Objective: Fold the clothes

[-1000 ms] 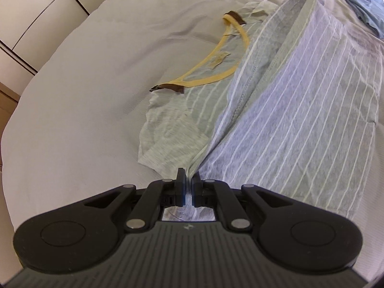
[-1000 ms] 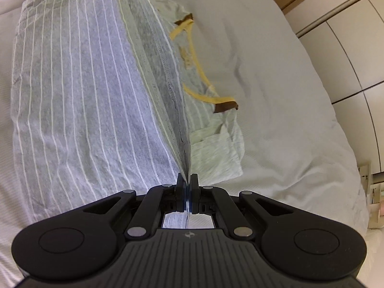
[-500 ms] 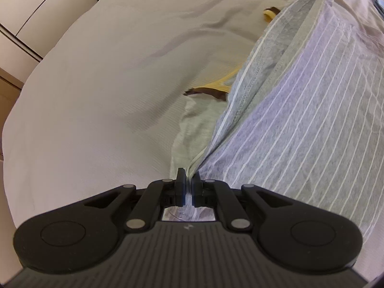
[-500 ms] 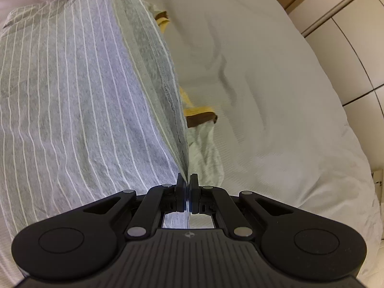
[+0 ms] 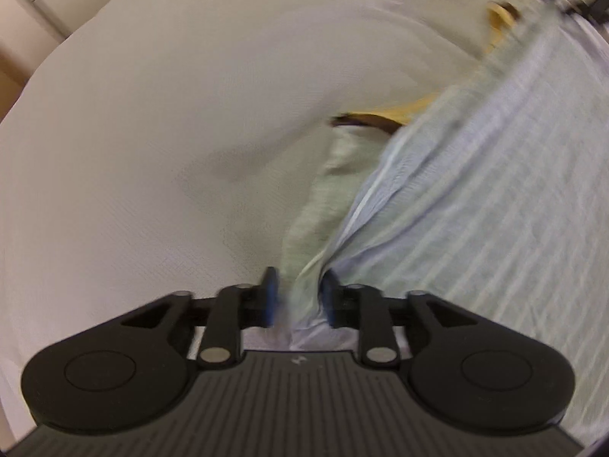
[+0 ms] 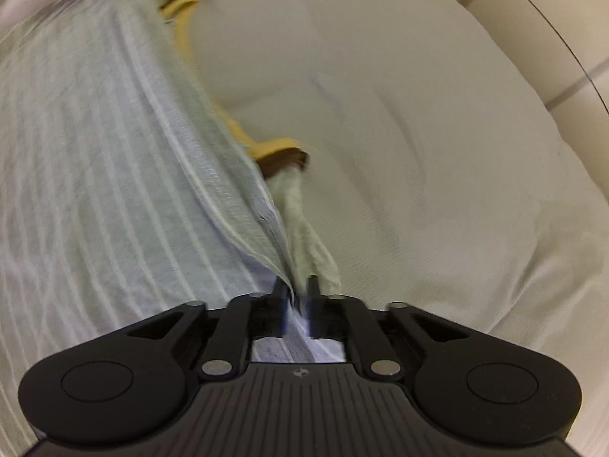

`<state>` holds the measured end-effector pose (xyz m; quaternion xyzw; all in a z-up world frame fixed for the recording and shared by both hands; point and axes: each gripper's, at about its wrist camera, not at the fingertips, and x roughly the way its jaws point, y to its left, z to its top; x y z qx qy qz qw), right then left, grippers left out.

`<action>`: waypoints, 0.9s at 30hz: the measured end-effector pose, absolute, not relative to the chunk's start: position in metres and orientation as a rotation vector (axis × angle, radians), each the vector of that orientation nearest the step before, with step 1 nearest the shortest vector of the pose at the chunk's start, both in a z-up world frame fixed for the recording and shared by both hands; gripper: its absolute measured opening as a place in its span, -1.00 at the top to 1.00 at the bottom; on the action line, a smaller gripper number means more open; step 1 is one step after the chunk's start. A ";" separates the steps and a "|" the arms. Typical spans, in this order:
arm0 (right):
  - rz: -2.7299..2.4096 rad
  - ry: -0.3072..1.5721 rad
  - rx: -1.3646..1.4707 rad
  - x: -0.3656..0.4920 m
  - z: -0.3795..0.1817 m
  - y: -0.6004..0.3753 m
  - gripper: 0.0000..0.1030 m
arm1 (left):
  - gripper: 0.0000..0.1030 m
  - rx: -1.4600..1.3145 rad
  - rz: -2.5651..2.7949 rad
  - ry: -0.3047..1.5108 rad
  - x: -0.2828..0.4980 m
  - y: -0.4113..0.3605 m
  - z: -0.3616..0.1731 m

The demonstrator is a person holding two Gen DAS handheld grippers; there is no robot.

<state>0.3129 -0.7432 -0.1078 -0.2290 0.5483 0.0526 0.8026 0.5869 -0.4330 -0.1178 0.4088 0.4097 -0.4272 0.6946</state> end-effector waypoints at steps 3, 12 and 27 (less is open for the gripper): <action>0.028 1.161 -0.405 0.304 -0.106 -0.757 0.47 | 0.47 0.809 -0.882 0.934 0.602 -0.420 -0.113; -0.184 1.109 -0.141 0.275 -0.090 -0.794 0.32 | 0.48 0.631 -0.808 0.936 0.599 -0.389 -0.090; 0.233 1.082 -0.039 0.346 -0.127 -0.674 0.33 | 0.46 0.689 -1.067 0.923 0.526 -0.454 -0.115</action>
